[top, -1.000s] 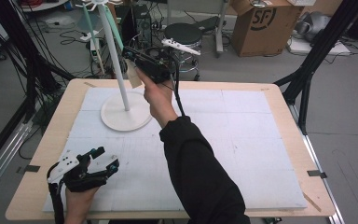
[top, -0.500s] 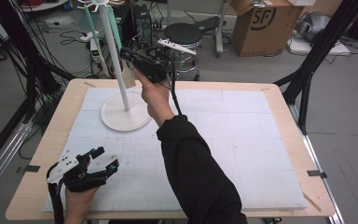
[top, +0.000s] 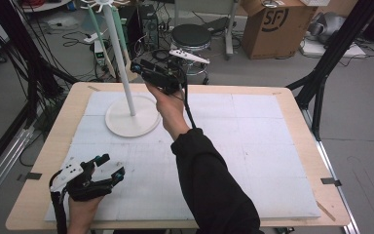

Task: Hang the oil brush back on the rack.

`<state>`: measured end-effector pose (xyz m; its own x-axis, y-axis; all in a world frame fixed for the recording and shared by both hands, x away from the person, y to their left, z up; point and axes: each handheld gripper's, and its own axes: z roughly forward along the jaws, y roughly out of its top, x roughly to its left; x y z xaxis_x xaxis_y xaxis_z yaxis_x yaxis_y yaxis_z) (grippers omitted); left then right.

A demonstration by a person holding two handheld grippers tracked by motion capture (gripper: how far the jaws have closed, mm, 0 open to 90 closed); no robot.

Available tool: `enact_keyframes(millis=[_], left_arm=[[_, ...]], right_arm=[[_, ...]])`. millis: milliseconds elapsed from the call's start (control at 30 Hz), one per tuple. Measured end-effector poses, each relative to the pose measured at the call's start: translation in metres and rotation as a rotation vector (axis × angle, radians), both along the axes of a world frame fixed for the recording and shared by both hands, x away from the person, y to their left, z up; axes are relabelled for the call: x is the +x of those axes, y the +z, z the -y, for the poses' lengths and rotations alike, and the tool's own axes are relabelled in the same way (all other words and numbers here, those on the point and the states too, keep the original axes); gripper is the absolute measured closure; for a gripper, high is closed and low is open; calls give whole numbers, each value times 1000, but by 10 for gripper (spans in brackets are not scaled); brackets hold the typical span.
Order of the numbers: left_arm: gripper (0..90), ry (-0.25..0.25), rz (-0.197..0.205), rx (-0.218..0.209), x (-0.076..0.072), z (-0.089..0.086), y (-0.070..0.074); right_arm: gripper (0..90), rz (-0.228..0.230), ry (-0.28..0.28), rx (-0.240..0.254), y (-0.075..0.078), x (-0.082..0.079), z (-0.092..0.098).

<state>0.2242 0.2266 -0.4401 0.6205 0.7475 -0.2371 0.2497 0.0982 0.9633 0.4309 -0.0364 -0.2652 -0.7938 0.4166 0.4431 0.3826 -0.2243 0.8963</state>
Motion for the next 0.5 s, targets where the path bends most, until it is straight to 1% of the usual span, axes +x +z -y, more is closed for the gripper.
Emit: enact_keyframes(millis=[33, 67, 100, 133, 167, 233, 267, 333, 367, 433, 467, 500], left_arm=[[188, 0, 2, 3, 0, 0, 0], [188, -2, 1, 3, 0, 1, 0], [188, -2, -2, 3, 0, 1, 0], [187, -3, -2, 4, 0, 2, 0], [186, -5, -2, 1, 1, 2, 0], [186, -7, -1, 7, 0, 3, 0], [186, -7, -1, 4, 0, 4, 0], [185, -8, -1, 11, 0, 5, 0], [185, -11, 1, 18, 0, 5, 0], [184, -9, -1, 20, 0, 4, 0], [184, -6, -2, 13, 0, 5, 0], [184, -6, -2, 17, 0, 4, 0]], right_arm=[[430, -8, 1, -1, -1, -2, 3], [422, -8, 13, 3, -3, -3, 5], [407, -2, 15, -7, -4, -6, 8], [366, 10, 7, -26, -4, -8, 10], [324, 10, 4, -41, -4, -11, 13], [315, 32, 15, -40, -6, -17, 19], [306, 39, 12, -41, -7, -20, 22], [274, 41, 18, -65, -8, -24, 29], [272, 40, 21, -65, -10, -26, 32], [260, 53, 26, -52, -13, -31, 40], [242, 52, 26, -61, -14, -33, 44], [235, 46, 37, -67, -16, -35, 47]])
